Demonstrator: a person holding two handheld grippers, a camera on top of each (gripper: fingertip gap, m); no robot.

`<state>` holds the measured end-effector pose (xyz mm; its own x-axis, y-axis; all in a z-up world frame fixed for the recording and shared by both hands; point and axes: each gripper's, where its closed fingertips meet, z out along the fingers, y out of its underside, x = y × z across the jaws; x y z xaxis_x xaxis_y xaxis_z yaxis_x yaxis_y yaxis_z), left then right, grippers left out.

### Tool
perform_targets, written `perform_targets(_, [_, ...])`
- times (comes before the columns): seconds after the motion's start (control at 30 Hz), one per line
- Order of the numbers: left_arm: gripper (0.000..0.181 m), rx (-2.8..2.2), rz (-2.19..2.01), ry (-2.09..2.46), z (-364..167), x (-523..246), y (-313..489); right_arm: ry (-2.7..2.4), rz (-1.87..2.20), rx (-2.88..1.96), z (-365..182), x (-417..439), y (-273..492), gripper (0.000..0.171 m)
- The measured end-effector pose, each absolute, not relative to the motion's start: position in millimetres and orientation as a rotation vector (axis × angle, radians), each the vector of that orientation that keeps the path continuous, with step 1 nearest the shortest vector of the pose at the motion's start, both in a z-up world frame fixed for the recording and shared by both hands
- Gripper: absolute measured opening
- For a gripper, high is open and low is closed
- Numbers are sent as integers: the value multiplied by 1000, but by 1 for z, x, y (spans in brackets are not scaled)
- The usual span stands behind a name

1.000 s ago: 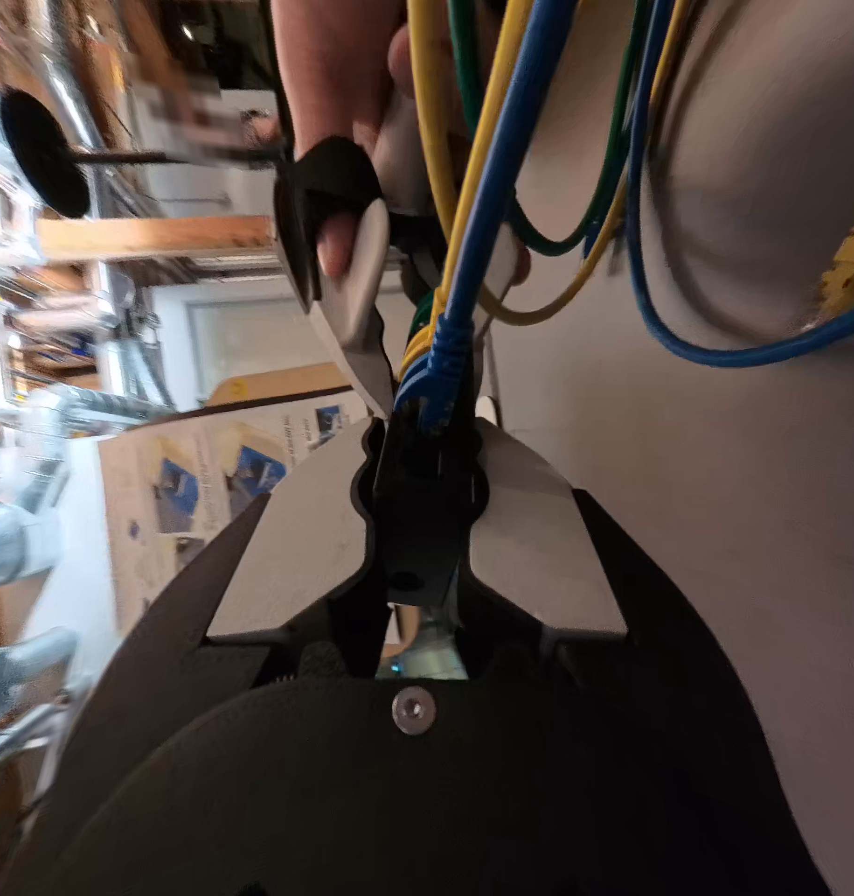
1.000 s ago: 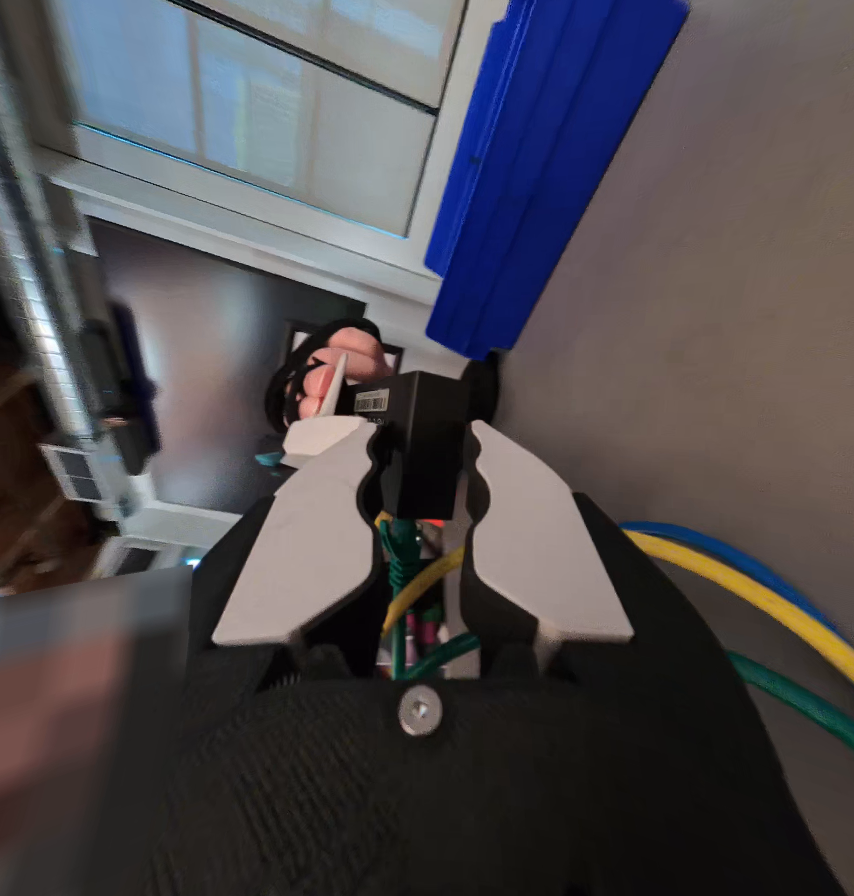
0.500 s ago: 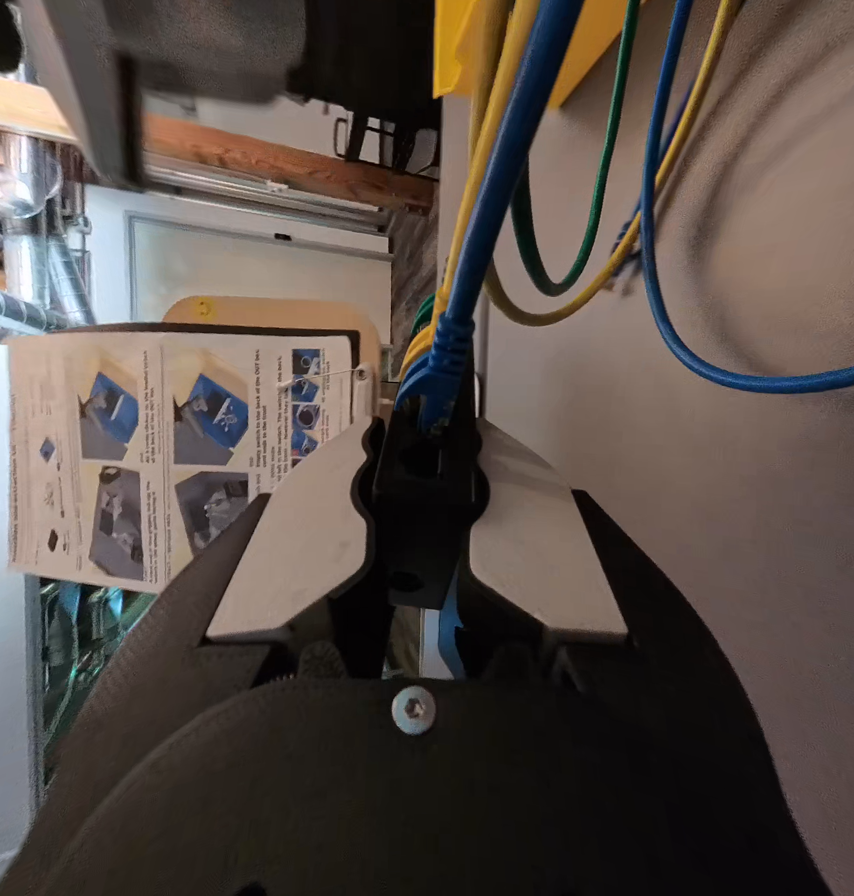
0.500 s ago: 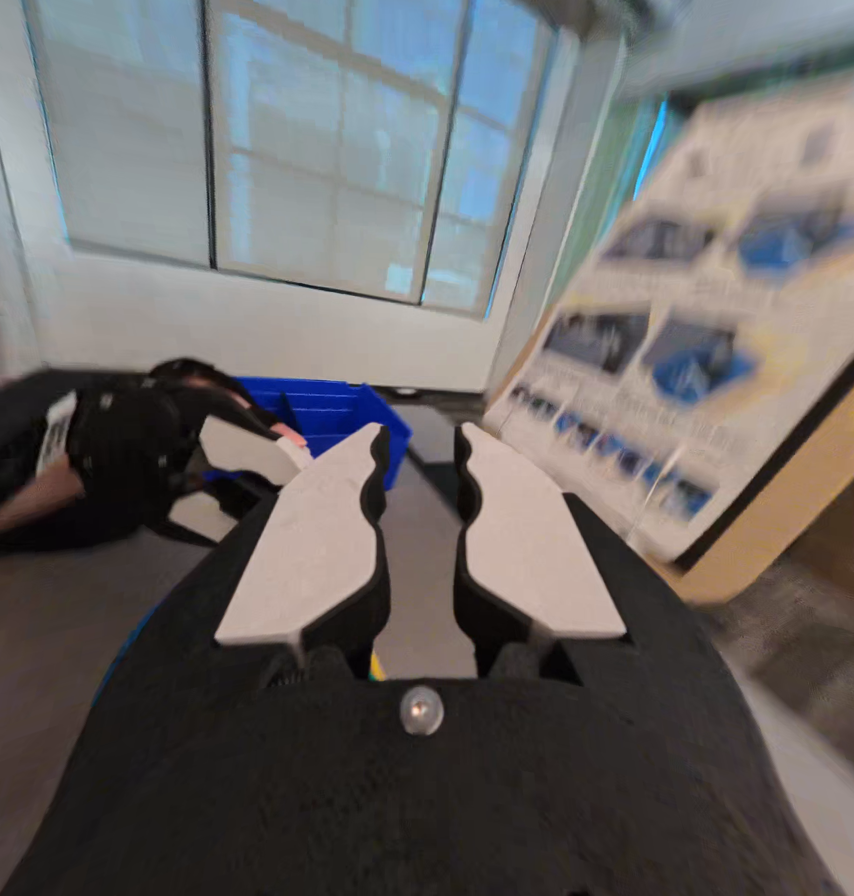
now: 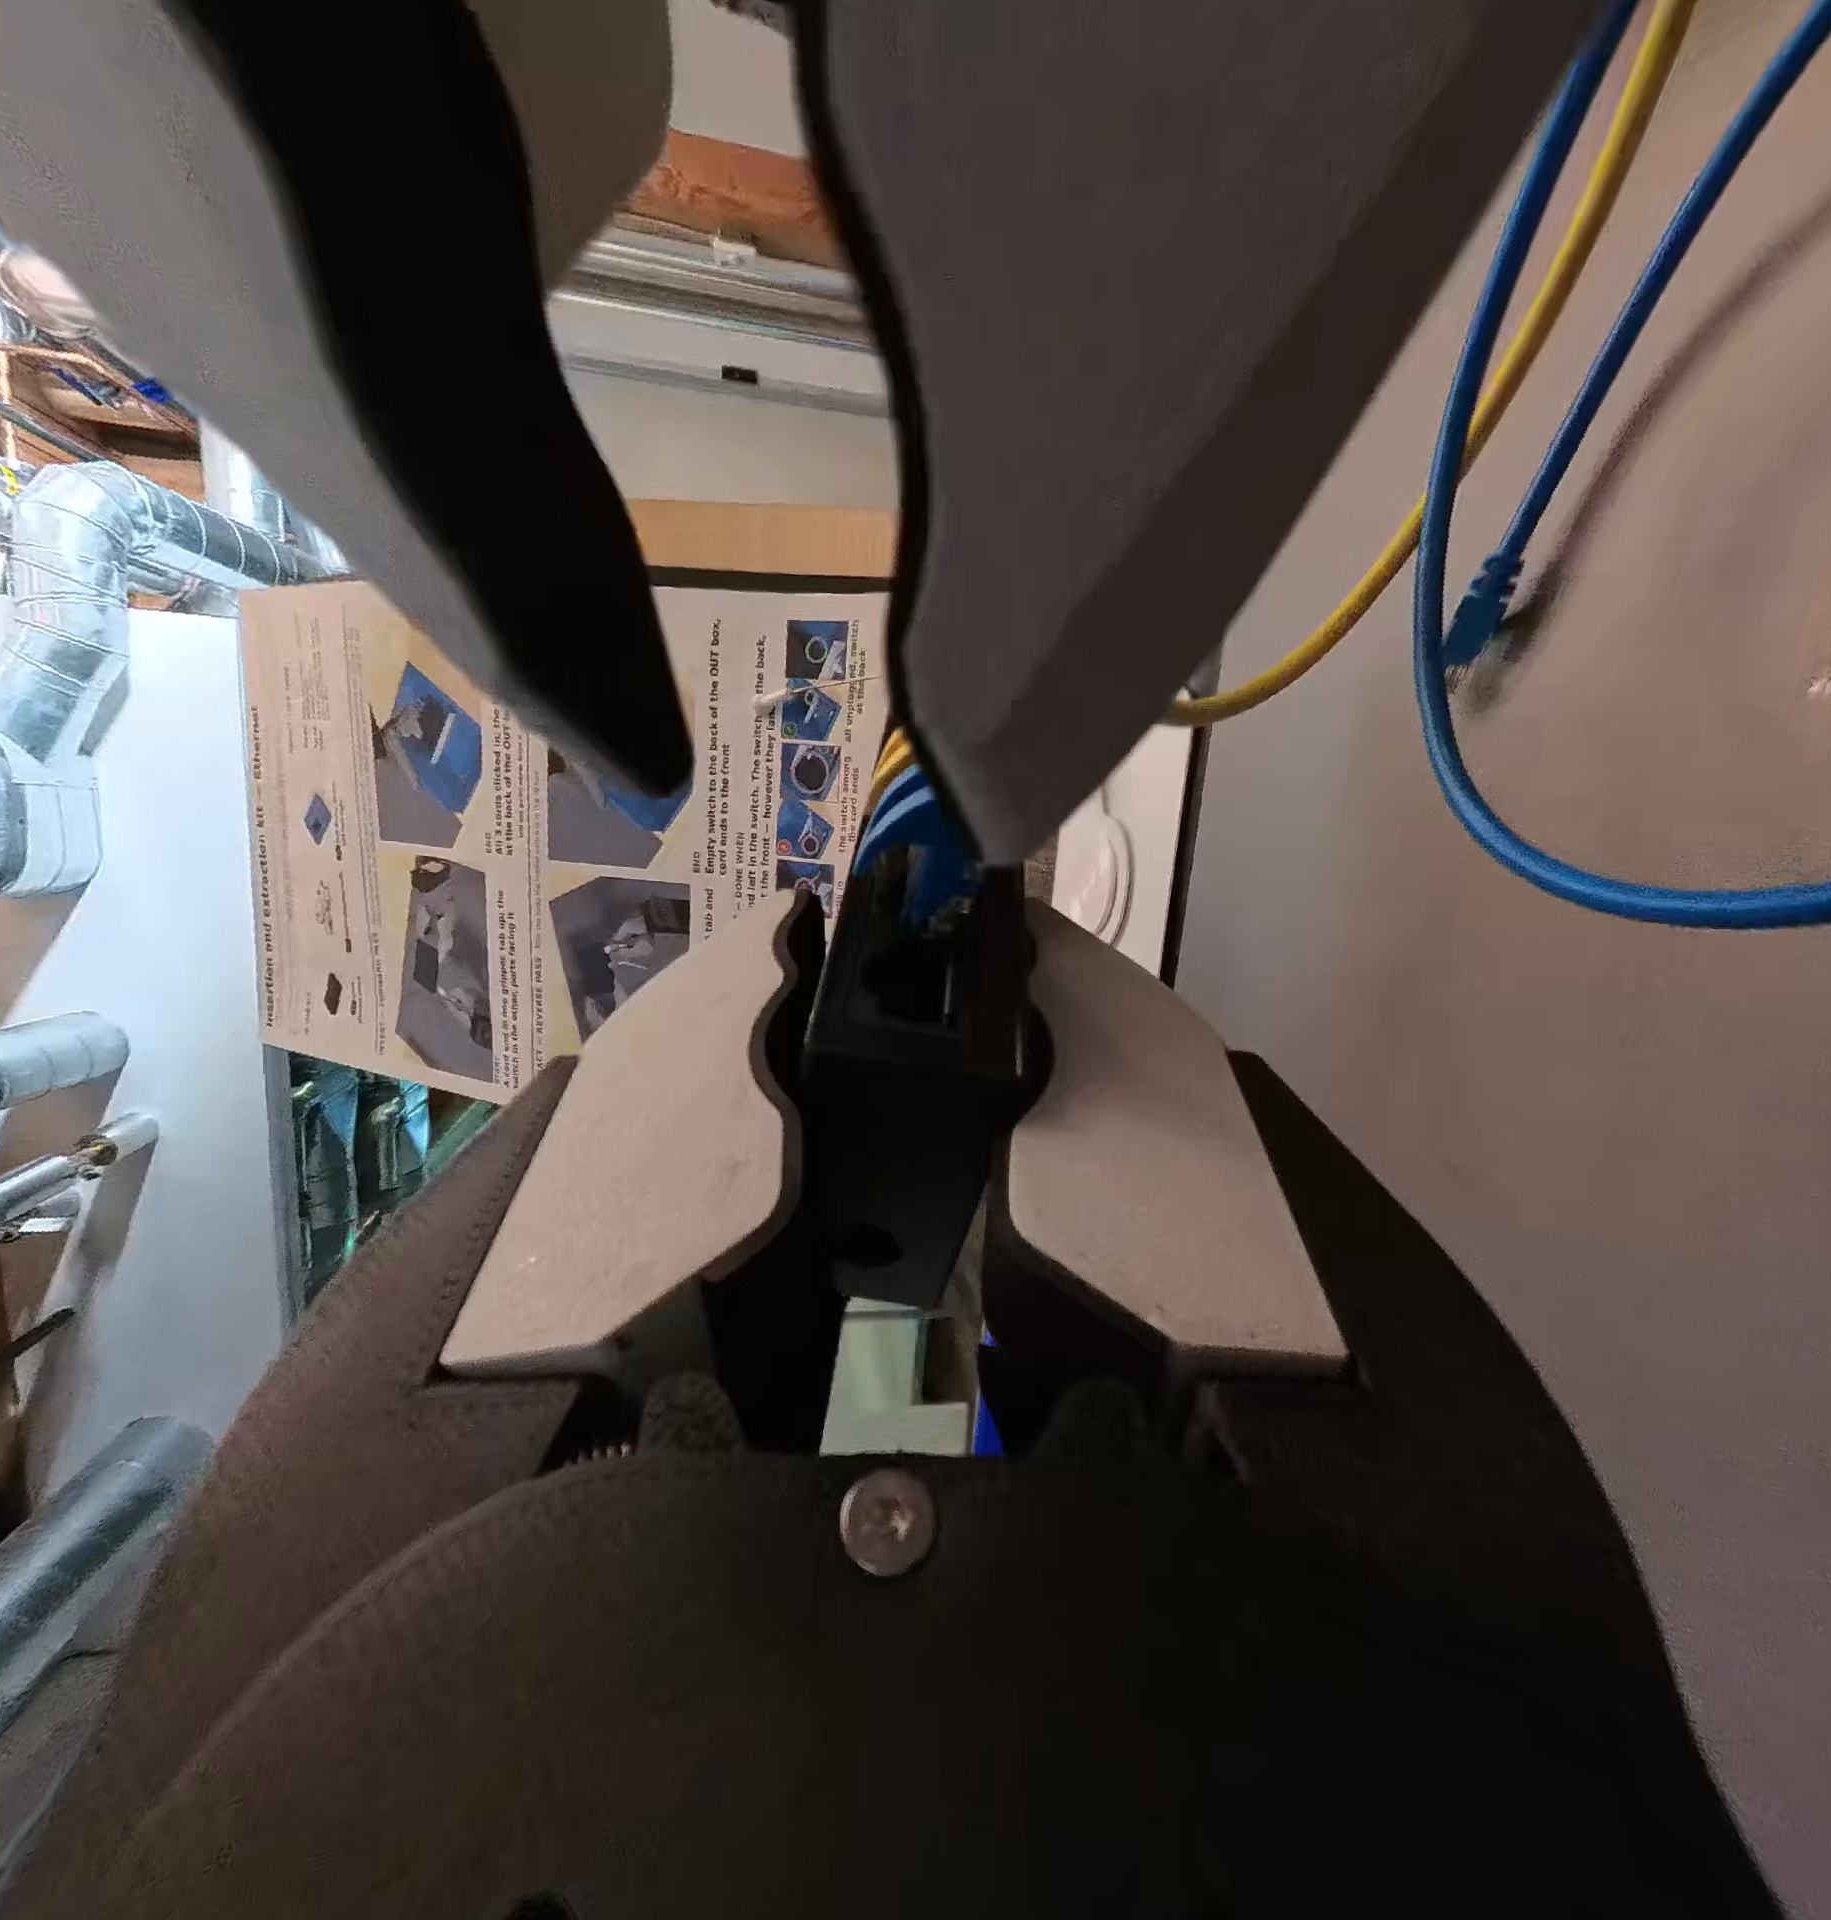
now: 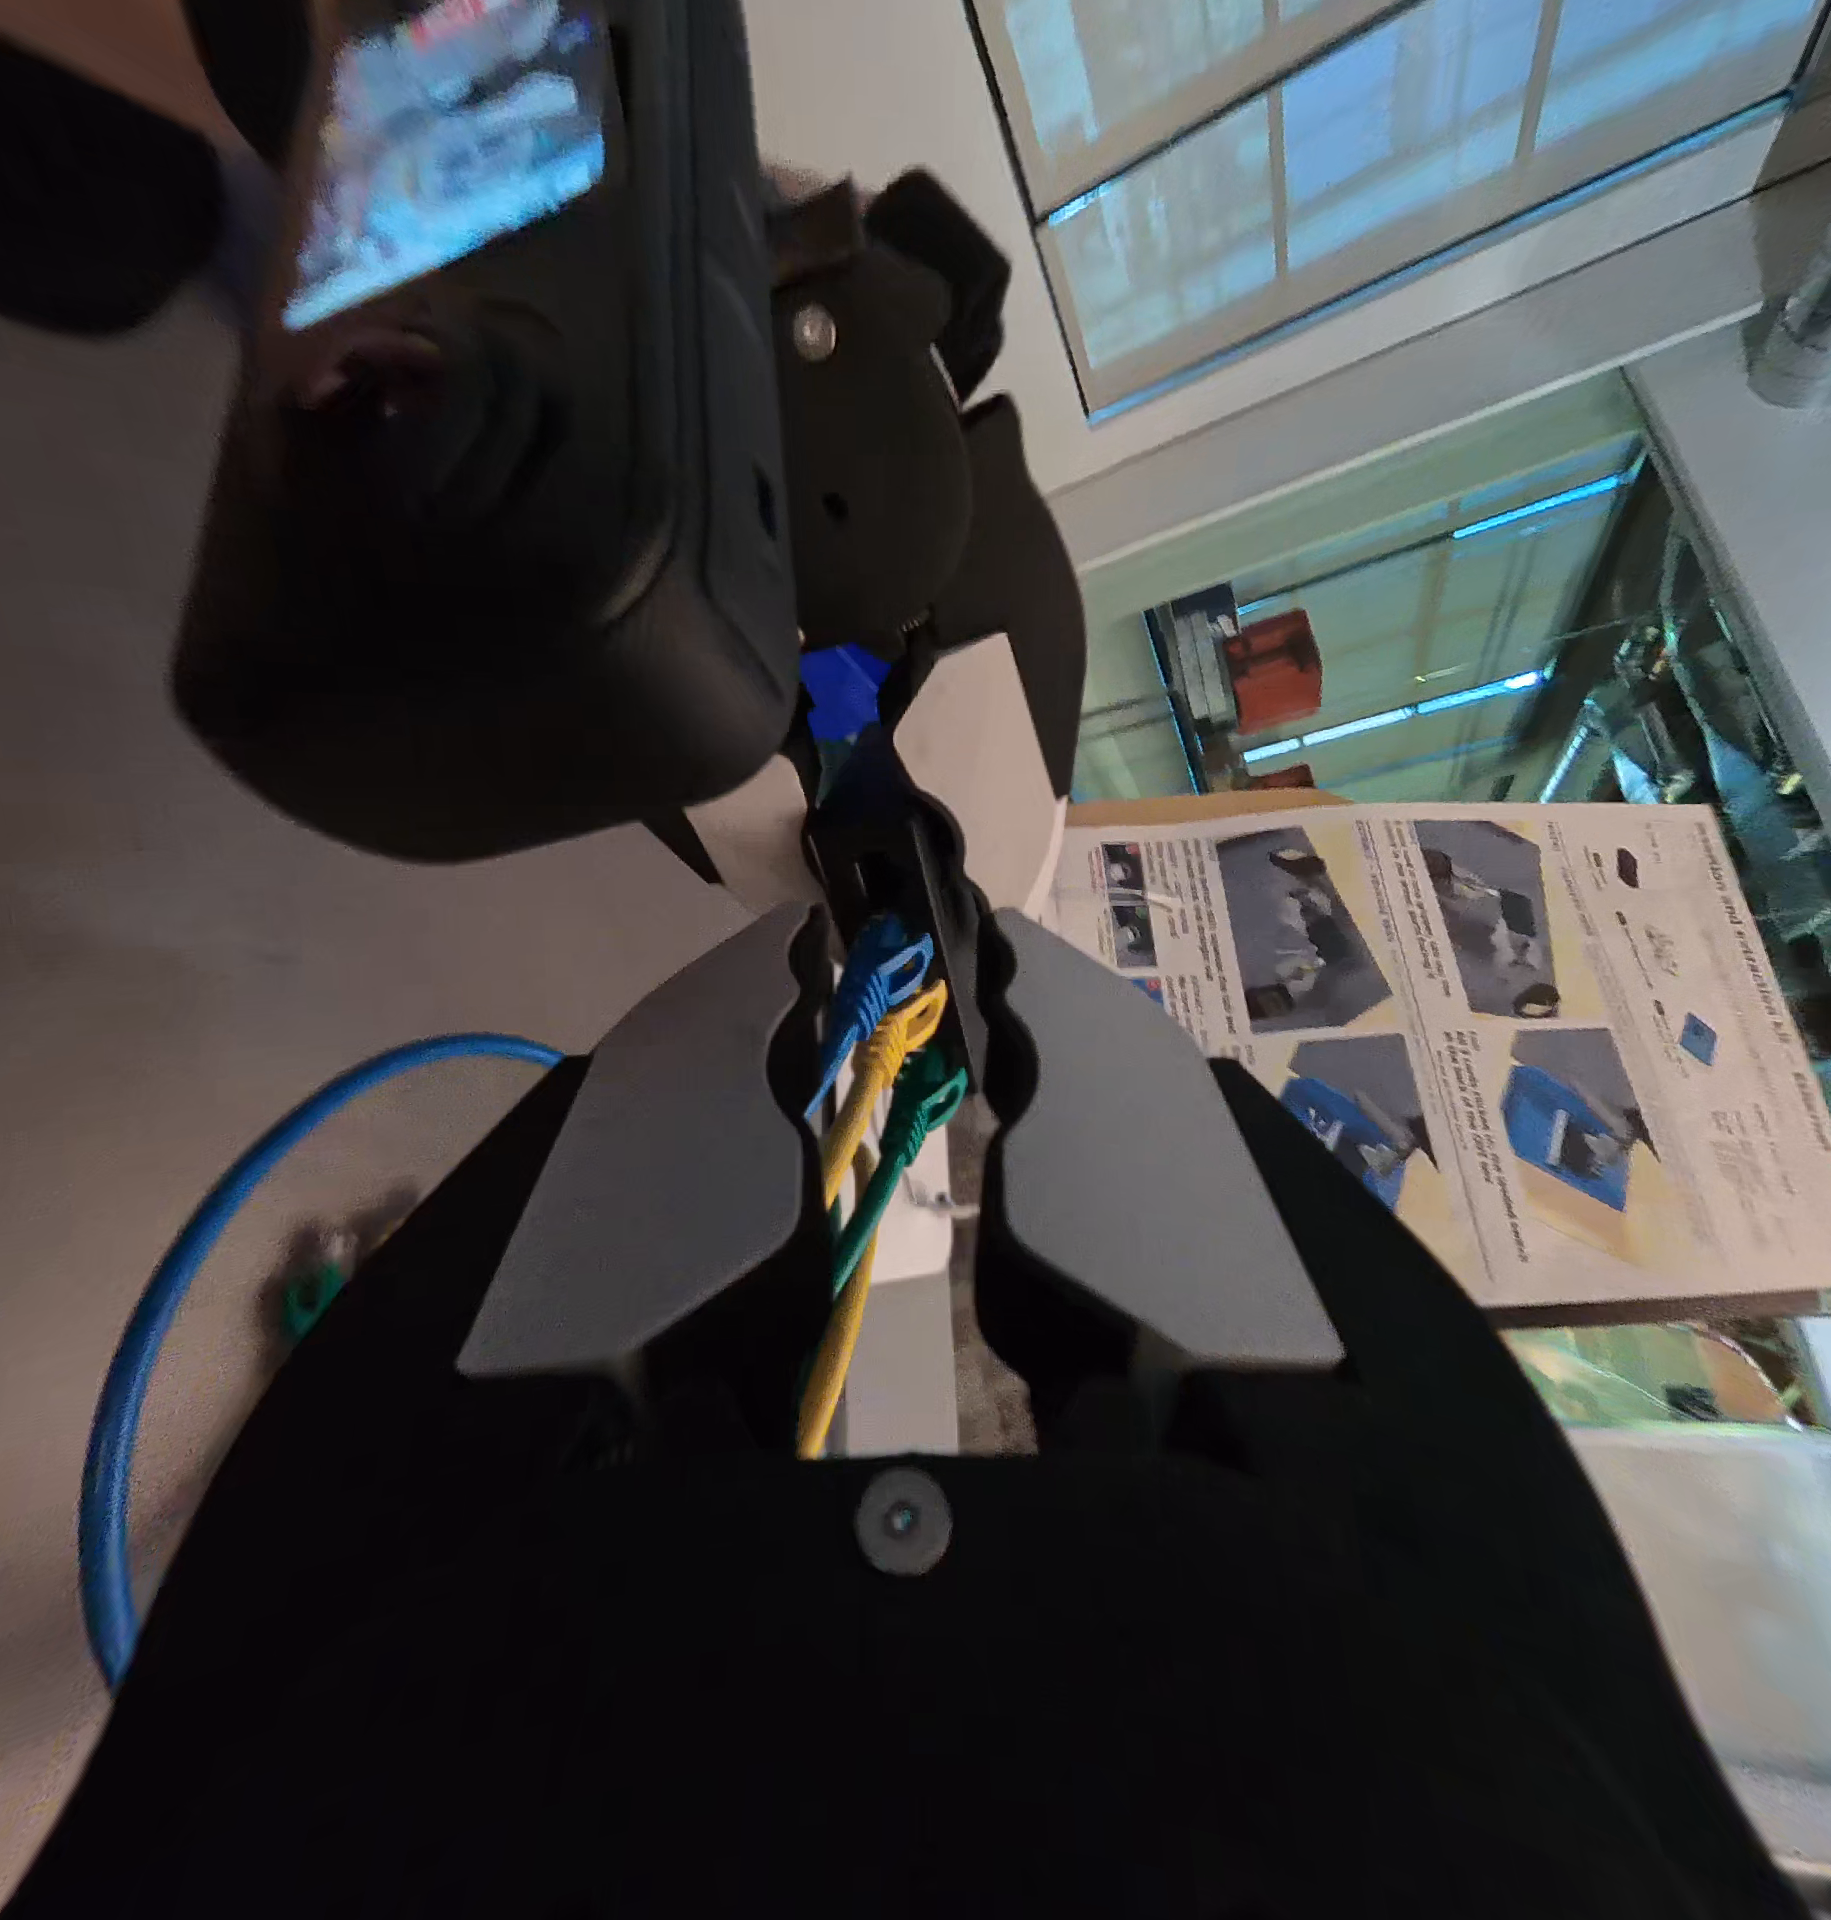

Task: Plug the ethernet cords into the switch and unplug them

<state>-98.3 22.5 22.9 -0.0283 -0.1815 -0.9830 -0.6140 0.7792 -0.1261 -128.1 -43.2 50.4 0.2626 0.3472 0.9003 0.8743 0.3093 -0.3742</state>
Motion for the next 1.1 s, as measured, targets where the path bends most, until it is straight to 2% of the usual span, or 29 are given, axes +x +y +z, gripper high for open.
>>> perform_targets(0.2, [32,-673,446,1573,26,-98,25,-1344,-639,-1304,58,-114,-50,29])
perform_targets(0.3, [32,-696,433,1534,35,-103,29,-1340,-526,-1266,71,-128,-68,28])
perform_targets(0.47, [32,-723,445,1480,45,-107,32,-1313,-546,-1489,50,-131,-61,43])
perform_targets(0.63, [32,-683,380,1474,47,-101,20,-1329,-833,-1262,57,-125,-42,32])
perform_targets(0.87, [31,-627,348,1456,55,-97,4,-1310,-899,-1158,65,-121,-41,17])
perform_targets(1.1, [31,-613,368,1462,54,-97,3,-1304,-890,-1169,62,-120,-39,20])
